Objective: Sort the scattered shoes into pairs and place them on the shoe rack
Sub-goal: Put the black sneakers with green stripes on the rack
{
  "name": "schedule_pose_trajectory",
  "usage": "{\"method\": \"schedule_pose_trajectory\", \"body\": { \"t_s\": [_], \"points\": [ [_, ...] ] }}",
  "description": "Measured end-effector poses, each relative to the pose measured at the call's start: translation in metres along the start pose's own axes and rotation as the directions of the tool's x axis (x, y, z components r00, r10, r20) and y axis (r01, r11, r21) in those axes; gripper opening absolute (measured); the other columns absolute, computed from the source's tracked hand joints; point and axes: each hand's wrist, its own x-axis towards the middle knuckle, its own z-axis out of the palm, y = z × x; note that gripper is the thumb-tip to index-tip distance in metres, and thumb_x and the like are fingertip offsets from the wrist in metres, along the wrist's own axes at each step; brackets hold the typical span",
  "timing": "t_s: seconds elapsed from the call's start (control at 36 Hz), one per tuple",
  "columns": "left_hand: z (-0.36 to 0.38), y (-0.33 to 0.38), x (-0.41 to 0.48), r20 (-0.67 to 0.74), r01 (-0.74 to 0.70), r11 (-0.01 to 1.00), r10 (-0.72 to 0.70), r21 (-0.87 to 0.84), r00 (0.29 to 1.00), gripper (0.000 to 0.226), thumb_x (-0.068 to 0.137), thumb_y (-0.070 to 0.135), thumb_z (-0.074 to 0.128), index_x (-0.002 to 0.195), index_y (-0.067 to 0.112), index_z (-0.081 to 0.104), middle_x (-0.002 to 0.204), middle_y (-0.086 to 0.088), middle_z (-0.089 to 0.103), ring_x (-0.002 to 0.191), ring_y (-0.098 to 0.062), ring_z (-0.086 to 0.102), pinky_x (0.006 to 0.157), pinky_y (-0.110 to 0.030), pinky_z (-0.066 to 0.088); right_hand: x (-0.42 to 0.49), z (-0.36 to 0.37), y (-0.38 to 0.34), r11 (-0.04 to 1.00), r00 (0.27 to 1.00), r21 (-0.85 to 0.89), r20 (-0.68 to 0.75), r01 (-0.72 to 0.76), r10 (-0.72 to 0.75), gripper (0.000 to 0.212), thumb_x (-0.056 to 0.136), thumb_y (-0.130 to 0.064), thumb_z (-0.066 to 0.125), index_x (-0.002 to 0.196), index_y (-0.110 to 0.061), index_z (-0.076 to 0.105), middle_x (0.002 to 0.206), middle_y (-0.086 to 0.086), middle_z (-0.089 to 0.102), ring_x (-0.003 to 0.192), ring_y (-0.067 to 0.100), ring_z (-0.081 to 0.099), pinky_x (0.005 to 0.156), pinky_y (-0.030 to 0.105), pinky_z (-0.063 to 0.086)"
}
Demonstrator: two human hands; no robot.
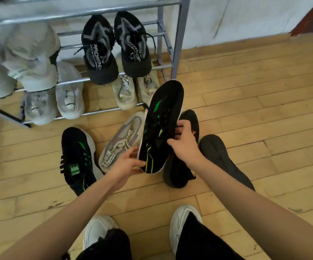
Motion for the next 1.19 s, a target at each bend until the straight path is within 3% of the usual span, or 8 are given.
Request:
{"method": "schedule_pose_trajectory", "body": {
  "t_s": [0.36, 0.47, 0.56, 0.61, 0.67, 0.92, 1.03, 1.19],
  "points": [
    [-0.109, -0.039, -0.055, -0.311, -0.049, 0.97, -0.027, -0.236, 0.95, 0.043, 0.084, -0.011, 0.053, 0.122, 0.008, 0.054, 0.115, -0.013, 0.065, 0.1, -0.029, 0.066, 0.079, -0.039, 0.055, 0.003, 0.137, -0.017, 0.979, 0.915, -0.166, 0.401, 0.115, -0.039, 0.055, 0.091, -0.002, 0.054, 0.142, -0.02, 0.04, 0.133, -0.002, 0.055, 0.12, 0.013, 0.052, 0.102, 0.031, 0.044],
    [-0.141, -0.047, -0.066, -0.411, -0.089, 0.962, -0.026, -0.258, 0.911, 0.043, 0.084, -0.01, 0.054, 0.124, 0.007, 0.052, 0.119, -0.013, 0.063, 0.103, -0.03, 0.064, 0.078, -0.038, 0.054, 0.005, 0.167, -0.029, 0.962, 0.864, -0.242, 0.503, 0.127, 0.013, 0.053, 0.092, -0.007, 0.055, 0.142, -0.017, 0.041, 0.128, 0.0, 0.057, 0.119, 0.016, 0.054, 0.093, 0.025, 0.043],
    [-0.165, -0.052, -0.075, -0.474, -0.127, 0.959, -0.008, -0.253, 0.881, 0.039, 0.086, -0.006, 0.054, 0.121, 0.01, 0.054, 0.114, -0.011, 0.064, 0.094, -0.026, 0.064, 0.073, -0.035, 0.05, 0.004, 0.184, -0.033, 0.881, 0.84, -0.449, 0.527, 0.15, 0.126, 0.015, 0.091, -0.022, 0.054, 0.099, -0.014, 0.063, 0.086, 0.003, 0.059, 0.085, 0.02, 0.058, 0.073, 0.03, 0.042],
    [-0.18, -0.056, -0.079, -0.519, -0.155, 0.956, 0.005, -0.247, 0.855, 0.036, 0.086, -0.004, 0.054, 0.119, 0.01, 0.055, 0.111, -0.012, 0.065, 0.091, -0.026, 0.063, 0.074, -0.037, 0.049, 0.001, 0.193, -0.029, 0.787, 0.792, -0.577, 0.576, 0.219, 0.202, 0.034, 0.091, -0.03, 0.051, 0.063, -0.012, 0.051, 0.058, 0.005, 0.049, 0.059, 0.021, 0.049, 0.06, 0.03, 0.037],
    [-0.192, -0.063, -0.082, -0.565, -0.177, 0.952, 0.005, -0.25, 0.825, 0.035, 0.086, -0.003, 0.053, 0.118, 0.009, 0.055, 0.108, -0.012, 0.065, 0.091, -0.026, 0.063, 0.074, -0.038, 0.05, -0.003, 0.199, -0.023, 0.672, 0.739, -0.689, 0.596, 0.269, 0.315, 0.043, 0.093, -0.032, 0.048, 0.056, -0.013, 0.043, 0.053, 0.003, 0.045, 0.049, 0.017, 0.043, 0.051, 0.028, 0.035],
    [-0.212, -0.09, -0.094, -0.589, -0.126, 0.955, -0.061, -0.27, 0.806, 0.036, 0.086, -0.007, 0.049, 0.117, 0.011, 0.055, 0.107, -0.009, 0.065, 0.094, -0.027, 0.063, 0.076, -0.036, 0.05, -0.017, 0.201, 0.005, 0.608, 0.799, -0.758, 0.508, 0.237, 0.322, 0.048, 0.09, -0.045, 0.057, 0.059, -0.012, 0.041, 0.056, 0.0, 0.042, 0.051, 0.014, 0.042, 0.046, 0.026, 0.029],
    [-0.212, -0.098, -0.093, -0.581, -0.087, 0.955, -0.1, -0.285, 0.808, 0.038, 0.086, -0.008, 0.048, 0.118, 0.012, 0.054, 0.109, -0.009, 0.064, 0.095, -0.027, 0.063, 0.077, -0.036, 0.05, -0.03, 0.205, 0.013, 0.616, 0.813, -0.741, 0.516, 0.265, 0.271, 0.047, 0.086, -0.048, 0.06, 0.097, -0.002, 0.063, 0.083, 0.007, 0.063, 0.076, 0.022, 0.059, 0.06, 0.031, 0.043],
    [-0.202, -0.101, -0.086, -0.543, -0.066, 0.935, -0.145, -0.35, 0.827, 0.039, 0.086, -0.01, 0.051, 0.12, 0.008, 0.053, 0.107, -0.009, 0.066, 0.094, -0.023, 0.065, 0.08, -0.036, 0.052, -0.042, 0.208, 0.019, 0.779, 0.866, -0.626, 0.408, 0.036, 0.288, 0.047, 0.084, -0.033, 0.065, 0.118, -0.006, 0.048, 0.11, 0.008, 0.061, 0.096, 0.025, 0.059, 0.069, 0.031, 0.045]
  ]
}}
